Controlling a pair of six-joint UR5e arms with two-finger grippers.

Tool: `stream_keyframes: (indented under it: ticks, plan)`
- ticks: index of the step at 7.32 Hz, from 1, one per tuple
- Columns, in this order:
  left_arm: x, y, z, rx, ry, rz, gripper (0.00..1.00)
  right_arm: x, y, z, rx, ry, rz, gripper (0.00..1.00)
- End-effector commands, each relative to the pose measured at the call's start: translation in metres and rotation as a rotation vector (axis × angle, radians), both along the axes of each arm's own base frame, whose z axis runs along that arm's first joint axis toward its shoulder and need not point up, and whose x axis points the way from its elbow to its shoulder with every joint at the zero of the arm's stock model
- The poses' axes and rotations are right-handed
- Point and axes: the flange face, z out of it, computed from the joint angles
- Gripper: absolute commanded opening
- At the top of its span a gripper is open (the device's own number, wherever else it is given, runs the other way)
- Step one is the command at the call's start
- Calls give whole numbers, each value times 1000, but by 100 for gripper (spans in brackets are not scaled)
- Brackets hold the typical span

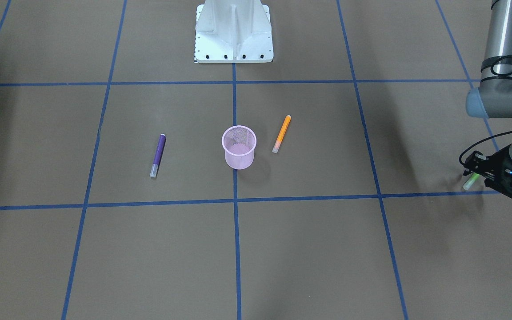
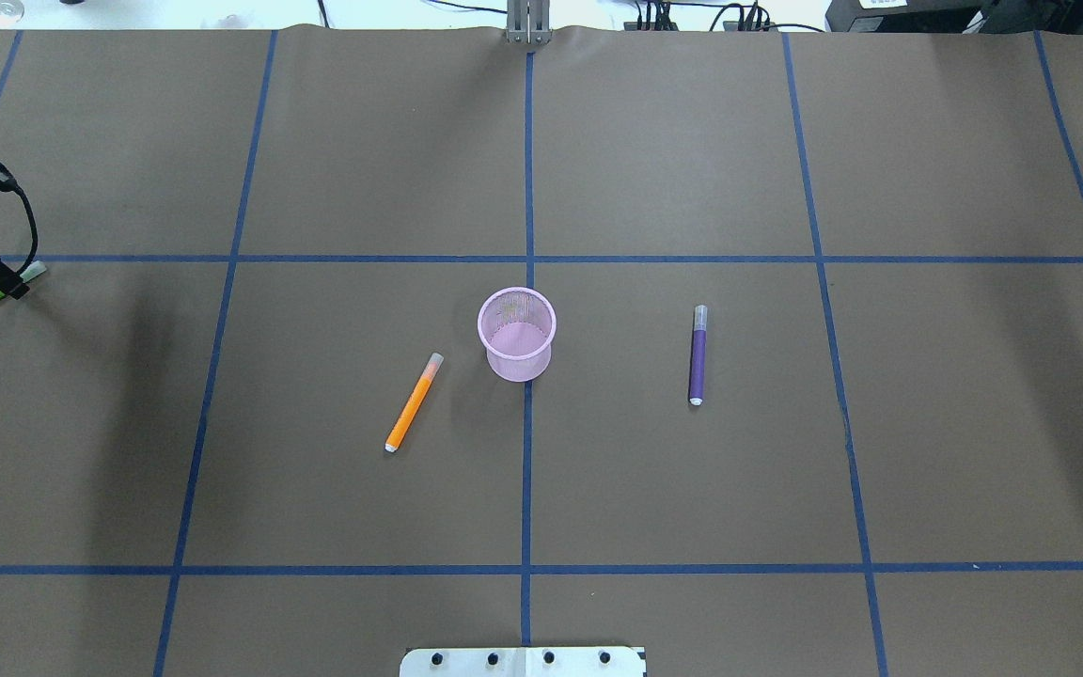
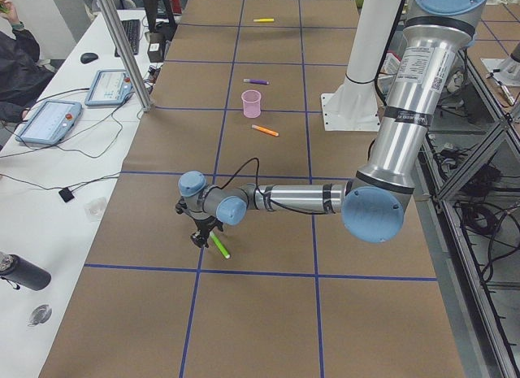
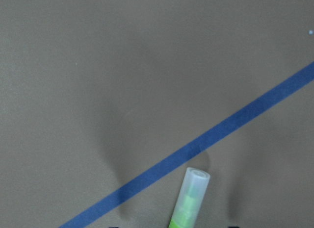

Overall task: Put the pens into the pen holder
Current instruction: 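Lower the left gripper onto the green marker and close on it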

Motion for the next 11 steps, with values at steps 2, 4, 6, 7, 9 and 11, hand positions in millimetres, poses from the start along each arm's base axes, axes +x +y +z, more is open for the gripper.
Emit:
stream_keyframes:
  ticks: [2,4,6,7,9,11]
  plan:
    - [0,1,2,-3,-1,1,64,0,0,1,0,1,0,100]
    - [0,1,3,-6,-2,-1,58,0,0,1,-1,1,0,100]
    - [0,1,2,-4,-2,-1,58,0,-1,1,0,3,0,100]
    - [1,1,2,-6,0,0,58,0,-1,1,0,3,0,100]
    - [1,1,2,-5,0,0,56,0,-1,2,-3,3,0,100]
    - [2,2,3,-6,-1,3,46,0,-1,2,-3,3,0,100]
